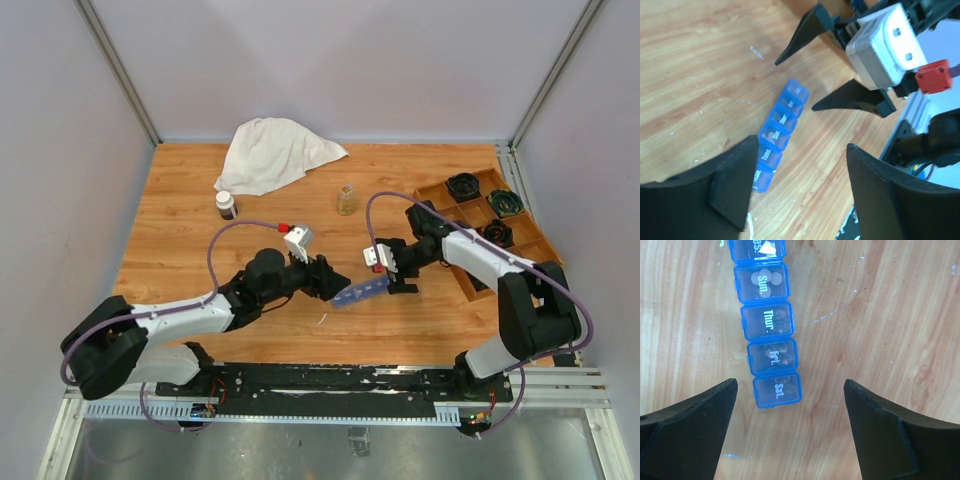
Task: Sort the pills into containers
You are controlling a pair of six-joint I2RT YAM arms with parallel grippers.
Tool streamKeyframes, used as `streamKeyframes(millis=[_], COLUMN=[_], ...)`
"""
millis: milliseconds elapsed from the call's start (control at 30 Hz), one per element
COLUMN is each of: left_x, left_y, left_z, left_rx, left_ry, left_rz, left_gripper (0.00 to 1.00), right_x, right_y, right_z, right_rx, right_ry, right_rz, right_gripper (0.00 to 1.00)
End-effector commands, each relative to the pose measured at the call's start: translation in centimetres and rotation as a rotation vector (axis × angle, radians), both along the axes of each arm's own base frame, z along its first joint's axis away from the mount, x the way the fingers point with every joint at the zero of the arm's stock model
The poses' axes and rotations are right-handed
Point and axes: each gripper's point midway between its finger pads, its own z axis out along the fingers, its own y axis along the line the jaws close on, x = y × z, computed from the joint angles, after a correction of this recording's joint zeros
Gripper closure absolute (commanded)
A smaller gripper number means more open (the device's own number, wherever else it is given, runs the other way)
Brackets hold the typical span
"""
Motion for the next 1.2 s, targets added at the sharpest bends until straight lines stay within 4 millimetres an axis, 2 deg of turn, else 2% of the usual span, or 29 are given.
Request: streamKeyframes(millis=[0,67,167,300,400,500,600,733,833,933,1067,1167], left_x=[1.4,1.8,2.1,1.3,0.9,0.2,-0.3,-1.1,-1.8,-2.4,-2.7,-3.1], left_y=[1.7,2.6,3.7,5.2,6.5,7.2,7.5,8.0,8.2,8.4,8.3,8.6], left_z=[4.6,5.8,8.5,14.0,17.8,21.0,23.9,28.1,30.6,32.6,33.9,34.8], left_rx=[-0.036,-0.039,-0.077,-0.194,-0.242,-0.257,-0.254,-0.27,-0.282,-0.298,-0.294,-0.301], left_ry=[-0.198,-0.229,-0.266,-0.357,-0.411,-0.457,-0.485,-0.523,-0.547,-0.576,-0.584,-0.593], left_rz=[0.068,0.091,0.099,0.077,0.099,0.099,0.092,0.077,0.063,0.047,0.03,0.027], left_gripper=[0.19,0.12,0.07,0.01,0.01,0.01,0.01,0.01,0.01,0.01,0.01,0.01], right_x=[-0.5,-0.5,0.3,1.1,1.7,2.6,3.7,3.7,3.4,2.1,0.5,-0.1], right_y=[-0.4,-0.5,-1.0,-1.6,-2.4,-3.8,-5.6,-7.1,-7.5,-6.7,-5.5,-5.3], right_z=[3.8,5.4,8.4,13.9,18.4,22.4,25.8,30.1,32.9,35.5,38.6,40.7], right_rx=[0.055,0.068,0.085,0.203,0.308,0.383,0.439,0.522,0.589,0.631,0.723,0.811], right_ry=[0.005,-0.006,-0.011,-0.051,-0.091,-0.178,-0.291,-0.39,-0.421,-0.431,-0.384,-0.345], right_rz=[-0.045,-0.082,-0.225,-0.363,-0.47,-0.58,-0.711,-0.834,-0.887,-0.828,-0.787,-0.83], right_gripper=[0.11,0.1,0.1,0.09,0.07,0.0,0.02,0.02,0.02,0.02,0.02,0.02])
